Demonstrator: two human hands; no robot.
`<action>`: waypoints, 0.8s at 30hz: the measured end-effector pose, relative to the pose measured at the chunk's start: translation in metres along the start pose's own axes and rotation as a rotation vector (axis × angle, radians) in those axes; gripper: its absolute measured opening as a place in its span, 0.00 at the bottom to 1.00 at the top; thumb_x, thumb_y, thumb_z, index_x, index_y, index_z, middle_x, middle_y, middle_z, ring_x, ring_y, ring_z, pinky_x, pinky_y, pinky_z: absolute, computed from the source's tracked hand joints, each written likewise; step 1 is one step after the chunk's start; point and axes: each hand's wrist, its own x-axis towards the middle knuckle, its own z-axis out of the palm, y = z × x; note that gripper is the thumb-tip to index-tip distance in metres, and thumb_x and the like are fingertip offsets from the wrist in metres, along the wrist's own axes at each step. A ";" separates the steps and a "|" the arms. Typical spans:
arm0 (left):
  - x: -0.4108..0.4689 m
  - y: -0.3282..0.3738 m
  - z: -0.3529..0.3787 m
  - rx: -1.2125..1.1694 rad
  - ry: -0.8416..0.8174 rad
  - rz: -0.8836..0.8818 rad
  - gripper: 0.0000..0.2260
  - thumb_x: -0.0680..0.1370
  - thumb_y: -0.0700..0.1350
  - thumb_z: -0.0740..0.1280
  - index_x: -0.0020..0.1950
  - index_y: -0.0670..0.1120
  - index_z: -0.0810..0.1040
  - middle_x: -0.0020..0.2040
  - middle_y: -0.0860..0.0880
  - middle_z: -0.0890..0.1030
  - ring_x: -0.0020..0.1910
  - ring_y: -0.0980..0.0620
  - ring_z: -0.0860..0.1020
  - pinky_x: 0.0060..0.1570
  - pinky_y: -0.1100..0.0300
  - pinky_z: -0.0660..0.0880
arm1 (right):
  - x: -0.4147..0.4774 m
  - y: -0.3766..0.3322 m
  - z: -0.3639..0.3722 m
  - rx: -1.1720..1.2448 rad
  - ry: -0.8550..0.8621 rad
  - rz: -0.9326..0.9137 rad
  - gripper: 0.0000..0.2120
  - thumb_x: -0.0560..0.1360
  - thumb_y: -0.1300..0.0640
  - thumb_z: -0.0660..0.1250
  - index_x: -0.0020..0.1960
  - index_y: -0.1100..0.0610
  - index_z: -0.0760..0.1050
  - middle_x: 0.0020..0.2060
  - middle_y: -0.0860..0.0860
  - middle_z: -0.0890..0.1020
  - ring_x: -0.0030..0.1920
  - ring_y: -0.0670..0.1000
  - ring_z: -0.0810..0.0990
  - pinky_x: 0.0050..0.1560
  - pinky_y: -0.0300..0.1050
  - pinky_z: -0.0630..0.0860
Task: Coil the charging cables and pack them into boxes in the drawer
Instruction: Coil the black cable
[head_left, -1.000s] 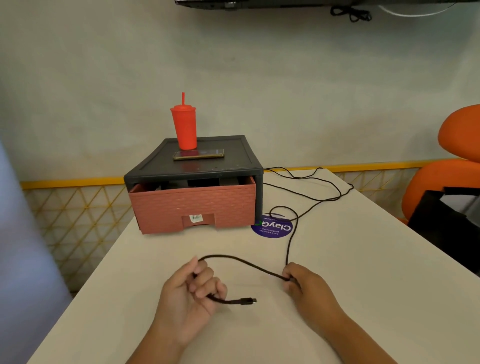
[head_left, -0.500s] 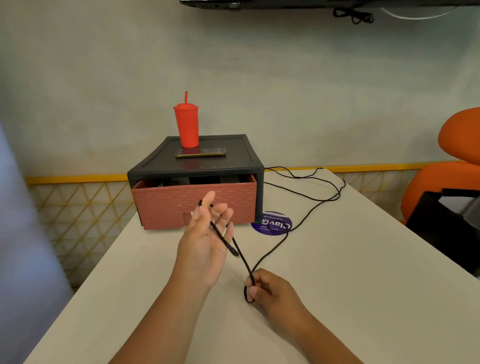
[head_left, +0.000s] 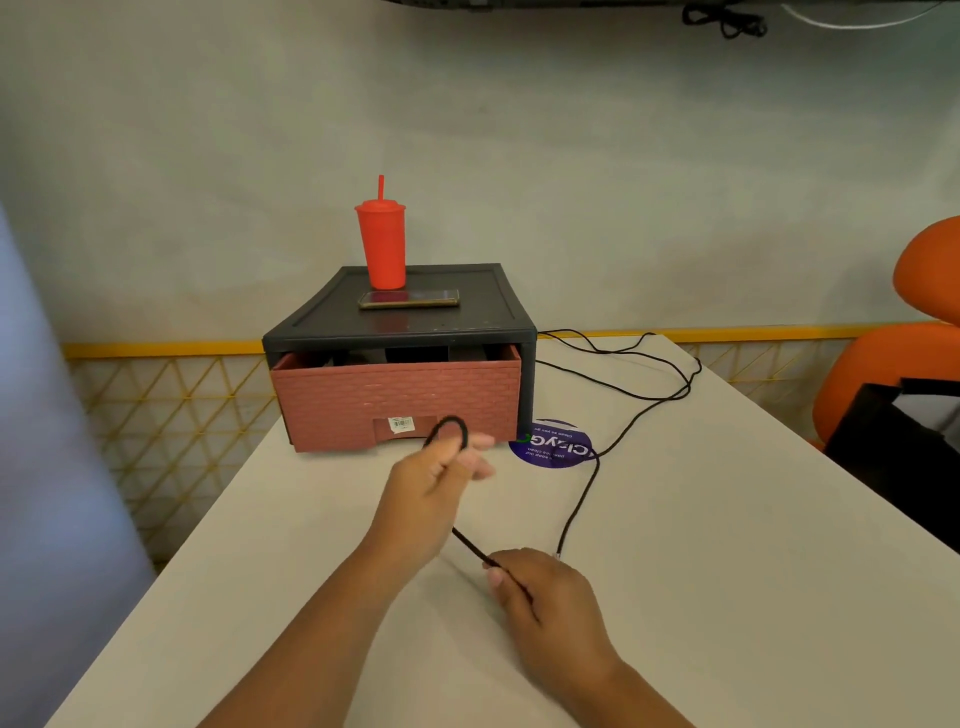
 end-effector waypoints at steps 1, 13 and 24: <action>-0.004 -0.006 -0.001 0.110 -0.072 0.013 0.09 0.80 0.44 0.60 0.50 0.57 0.78 0.39 0.58 0.82 0.44 0.66 0.79 0.50 0.74 0.70 | 0.002 0.002 0.000 -0.043 0.039 -0.041 0.12 0.76 0.47 0.56 0.41 0.50 0.75 0.32 0.45 0.78 0.36 0.44 0.73 0.36 0.34 0.69; -0.015 -0.012 -0.012 -0.471 -0.165 -0.363 0.13 0.73 0.50 0.66 0.31 0.44 0.76 0.22 0.54 0.59 0.22 0.56 0.57 0.28 0.63 0.65 | 0.080 -0.011 -0.026 0.307 0.152 0.183 0.08 0.73 0.55 0.68 0.36 0.55 0.76 0.31 0.48 0.77 0.33 0.44 0.72 0.36 0.39 0.69; 0.012 -0.059 -0.014 -1.608 -0.184 -0.374 0.25 0.76 0.46 0.68 0.70 0.38 0.66 0.27 0.50 0.65 0.25 0.56 0.62 0.33 0.66 0.73 | 0.082 0.025 0.028 0.147 -0.123 0.212 0.15 0.80 0.52 0.57 0.64 0.48 0.73 0.48 0.42 0.80 0.49 0.42 0.77 0.49 0.32 0.70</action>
